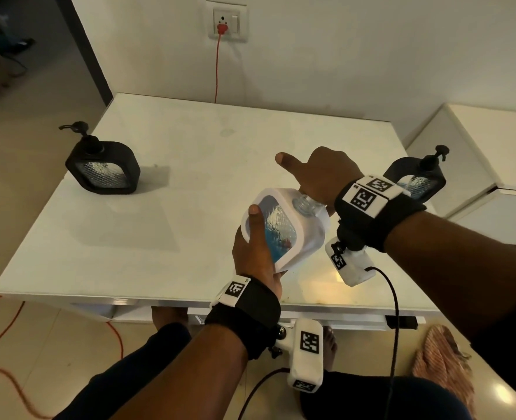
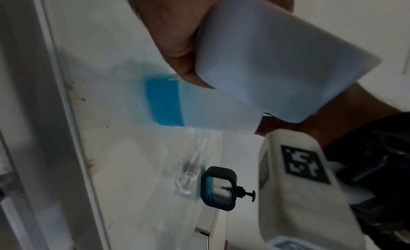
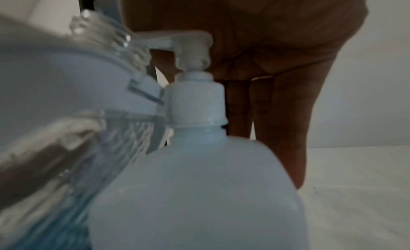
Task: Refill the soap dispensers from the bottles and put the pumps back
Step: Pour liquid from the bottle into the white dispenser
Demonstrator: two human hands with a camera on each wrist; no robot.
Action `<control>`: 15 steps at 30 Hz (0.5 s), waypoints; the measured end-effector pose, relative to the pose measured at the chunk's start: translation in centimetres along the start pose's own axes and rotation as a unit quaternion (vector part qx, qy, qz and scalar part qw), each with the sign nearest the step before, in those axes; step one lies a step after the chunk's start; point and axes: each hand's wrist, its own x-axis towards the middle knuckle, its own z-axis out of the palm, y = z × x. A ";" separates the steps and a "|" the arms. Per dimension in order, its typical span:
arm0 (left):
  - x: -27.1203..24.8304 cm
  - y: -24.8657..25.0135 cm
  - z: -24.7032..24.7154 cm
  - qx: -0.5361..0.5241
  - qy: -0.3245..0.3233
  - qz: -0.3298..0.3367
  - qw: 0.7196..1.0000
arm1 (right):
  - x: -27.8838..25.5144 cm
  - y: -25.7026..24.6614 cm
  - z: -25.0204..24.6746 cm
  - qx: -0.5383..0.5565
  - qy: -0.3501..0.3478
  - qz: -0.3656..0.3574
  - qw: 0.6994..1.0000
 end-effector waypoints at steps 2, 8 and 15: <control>-0.1 0.0 0.0 -0.001 0.001 -0.001 1.000 | 0.0 0.1 0.2 -0.004 0.017 -0.004 1.000; -0.6 0.3 0.0 -0.005 0.000 -0.002 1.000 | 0.0 0.1 -0.5 0.048 -0.029 0.001 0.998; -0.3 0.0 0.0 -0.005 0.002 -0.007 1.000 | 0.2 0.5 0.3 0.009 0.015 -0.012 1.000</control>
